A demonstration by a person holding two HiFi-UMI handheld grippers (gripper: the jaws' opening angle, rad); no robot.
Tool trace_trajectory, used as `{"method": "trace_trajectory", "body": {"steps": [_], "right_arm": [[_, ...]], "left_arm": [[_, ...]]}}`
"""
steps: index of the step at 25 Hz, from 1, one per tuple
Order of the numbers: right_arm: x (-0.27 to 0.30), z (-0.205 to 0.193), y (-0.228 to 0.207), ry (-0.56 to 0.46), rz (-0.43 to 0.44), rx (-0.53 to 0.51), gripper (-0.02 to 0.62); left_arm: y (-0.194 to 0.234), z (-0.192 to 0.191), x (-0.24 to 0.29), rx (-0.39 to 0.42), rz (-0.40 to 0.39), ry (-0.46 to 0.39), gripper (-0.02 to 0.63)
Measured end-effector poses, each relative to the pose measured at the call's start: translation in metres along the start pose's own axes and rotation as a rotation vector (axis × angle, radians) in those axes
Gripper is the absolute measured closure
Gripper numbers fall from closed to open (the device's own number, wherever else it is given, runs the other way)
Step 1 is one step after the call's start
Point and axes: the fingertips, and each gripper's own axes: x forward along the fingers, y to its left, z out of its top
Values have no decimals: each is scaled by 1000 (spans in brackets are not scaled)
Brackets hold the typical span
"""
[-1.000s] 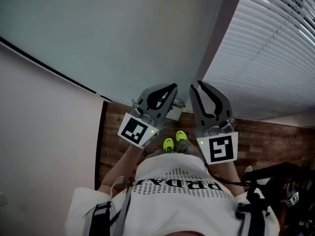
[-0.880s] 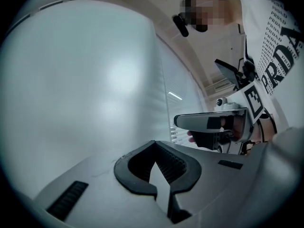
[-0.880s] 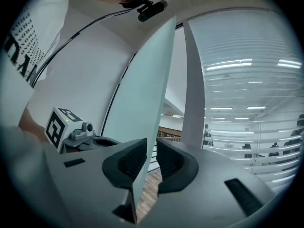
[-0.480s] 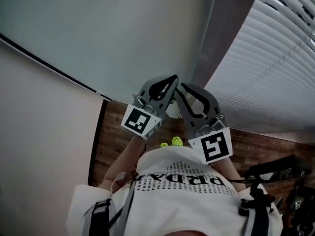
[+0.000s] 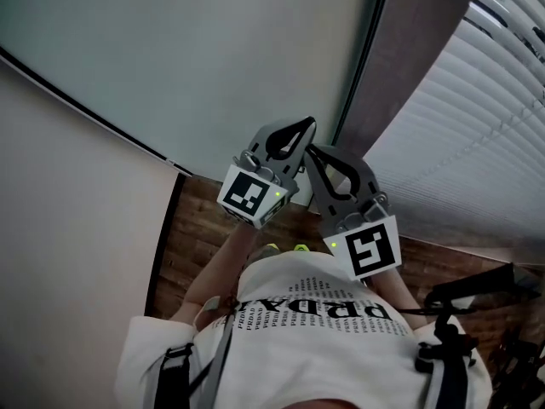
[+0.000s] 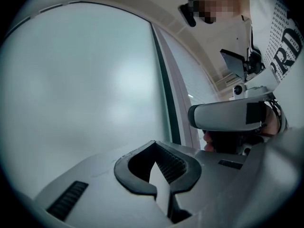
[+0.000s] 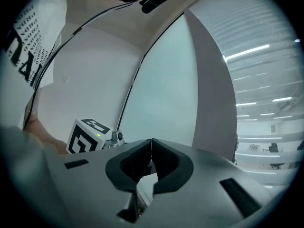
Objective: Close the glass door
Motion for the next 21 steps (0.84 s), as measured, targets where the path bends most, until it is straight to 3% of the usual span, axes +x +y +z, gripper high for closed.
{"method": "trace_trajectory", "body": {"steps": [6, 12, 17, 21], "right_arm": [[-28, -26, -21, 18, -59, -38, 595], [-25, -29, -14, 29, -38, -25, 595], [-23, -28, -29, 16, -77, -42, 595], [-25, -28, -30, 16, -77, -42, 595]], "left_arm": [[-39, -17, 18, -9, -70, -50, 605], [-39, -15, 10, -14, -54, -38, 606], [-39, -8, 24, 23, -90, -88, 606], [-43, -9, 24, 10, -93, -74, 606]]}}
